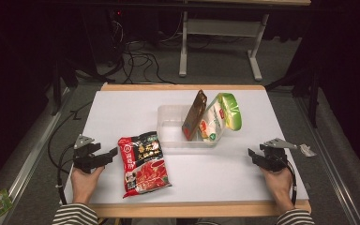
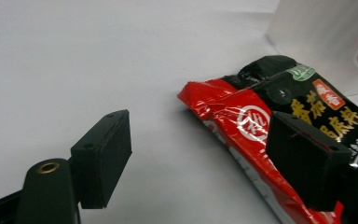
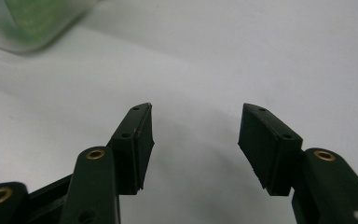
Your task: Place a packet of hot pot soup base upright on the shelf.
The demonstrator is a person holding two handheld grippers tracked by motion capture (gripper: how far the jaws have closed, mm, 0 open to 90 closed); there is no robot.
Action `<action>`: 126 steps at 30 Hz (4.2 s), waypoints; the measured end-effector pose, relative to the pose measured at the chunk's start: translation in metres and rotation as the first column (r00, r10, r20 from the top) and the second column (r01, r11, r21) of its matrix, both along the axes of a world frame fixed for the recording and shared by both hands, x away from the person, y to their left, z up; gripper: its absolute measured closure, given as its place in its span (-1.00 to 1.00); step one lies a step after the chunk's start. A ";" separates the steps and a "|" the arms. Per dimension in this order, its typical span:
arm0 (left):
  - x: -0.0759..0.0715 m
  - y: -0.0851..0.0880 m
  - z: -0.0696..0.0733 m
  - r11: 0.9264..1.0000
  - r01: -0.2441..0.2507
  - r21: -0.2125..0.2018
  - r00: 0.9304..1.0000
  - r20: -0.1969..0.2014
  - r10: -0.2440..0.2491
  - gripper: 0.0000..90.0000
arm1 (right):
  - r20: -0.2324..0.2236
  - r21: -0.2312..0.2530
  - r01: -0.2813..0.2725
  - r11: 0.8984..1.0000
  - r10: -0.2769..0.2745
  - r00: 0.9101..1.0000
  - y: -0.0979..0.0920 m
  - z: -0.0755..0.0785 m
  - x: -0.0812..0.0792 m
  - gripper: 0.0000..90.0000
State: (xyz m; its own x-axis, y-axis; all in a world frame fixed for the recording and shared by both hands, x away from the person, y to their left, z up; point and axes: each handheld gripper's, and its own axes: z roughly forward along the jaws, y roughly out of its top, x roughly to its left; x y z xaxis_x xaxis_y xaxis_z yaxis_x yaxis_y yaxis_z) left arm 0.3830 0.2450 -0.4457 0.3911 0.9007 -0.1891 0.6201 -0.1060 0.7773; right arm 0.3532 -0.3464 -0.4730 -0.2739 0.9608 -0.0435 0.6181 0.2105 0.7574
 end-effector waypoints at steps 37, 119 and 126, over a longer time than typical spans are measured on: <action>0.073 -0.020 -0.028 0.961 0.071 -0.267 0.937 -0.313 -0.157 -0.02 | 0.008 -0.103 -0.018 0.995 0.019 1.000 0.010 -0.007 -0.002 0.06; 0.008 -0.091 0.199 0.914 0.385 -0.126 0.913 0.199 -0.357 1.00 | 0.028 -0.141 -0.031 0.990 0.035 0.999 0.014 -0.008 -0.005 0.04; 0.028 -0.103 0.209 0.911 0.388 -0.144 0.910 0.215 -0.354 1.00 | 0.033 -0.144 -0.026 0.989 0.031 0.999 0.015 -0.008 -0.005 0.03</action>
State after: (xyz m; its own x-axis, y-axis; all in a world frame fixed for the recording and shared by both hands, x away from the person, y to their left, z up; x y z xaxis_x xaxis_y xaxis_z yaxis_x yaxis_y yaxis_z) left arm 0.4110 0.1421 -0.2370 0.7326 0.6413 -0.2281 0.4106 -0.1491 0.8995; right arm 0.3482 -0.3316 -0.4810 -0.2966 0.9359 -0.1903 0.5844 0.3354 0.7389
